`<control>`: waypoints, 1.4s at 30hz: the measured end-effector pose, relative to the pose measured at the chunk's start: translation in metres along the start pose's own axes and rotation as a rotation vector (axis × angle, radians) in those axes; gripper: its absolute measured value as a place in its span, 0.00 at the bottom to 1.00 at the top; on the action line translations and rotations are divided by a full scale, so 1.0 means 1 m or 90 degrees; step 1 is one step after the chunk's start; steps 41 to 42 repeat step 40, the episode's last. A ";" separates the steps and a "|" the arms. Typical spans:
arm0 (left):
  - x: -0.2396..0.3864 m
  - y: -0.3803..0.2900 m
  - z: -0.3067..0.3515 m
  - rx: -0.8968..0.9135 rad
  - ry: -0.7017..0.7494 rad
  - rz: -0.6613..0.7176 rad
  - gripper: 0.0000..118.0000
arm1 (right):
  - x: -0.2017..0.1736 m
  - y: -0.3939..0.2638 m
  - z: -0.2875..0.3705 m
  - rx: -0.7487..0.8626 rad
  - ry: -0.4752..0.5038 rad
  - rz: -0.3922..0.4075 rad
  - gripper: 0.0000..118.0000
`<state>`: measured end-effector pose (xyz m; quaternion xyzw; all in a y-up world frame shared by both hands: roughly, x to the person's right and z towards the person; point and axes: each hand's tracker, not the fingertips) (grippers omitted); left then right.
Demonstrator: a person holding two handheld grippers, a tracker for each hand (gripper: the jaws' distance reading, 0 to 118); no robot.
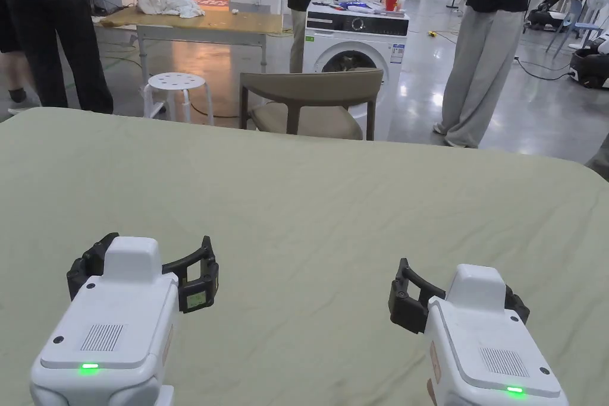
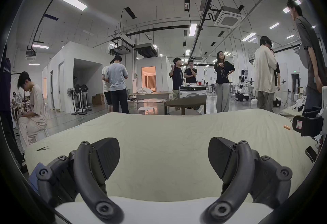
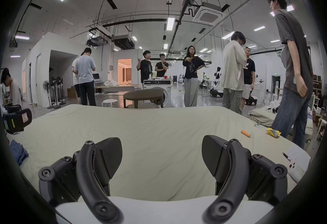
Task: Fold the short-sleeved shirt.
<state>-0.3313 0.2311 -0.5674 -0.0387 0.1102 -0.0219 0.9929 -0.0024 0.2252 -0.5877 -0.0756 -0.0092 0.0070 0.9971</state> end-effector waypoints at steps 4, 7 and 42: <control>-0.002 0.000 -0.001 -0.003 -0.002 0.013 0.87 | 0.000 0.003 -0.005 -0.013 -0.016 -0.006 0.81; -0.003 -0.001 -0.001 -0.006 -0.003 0.015 0.88 | 0.000 0.006 -0.010 -0.032 -0.032 -0.015 0.81; -0.003 0.004 -0.003 0.001 -0.013 -0.009 0.93 | -0.005 0.021 -0.017 -0.122 -0.044 -0.059 0.81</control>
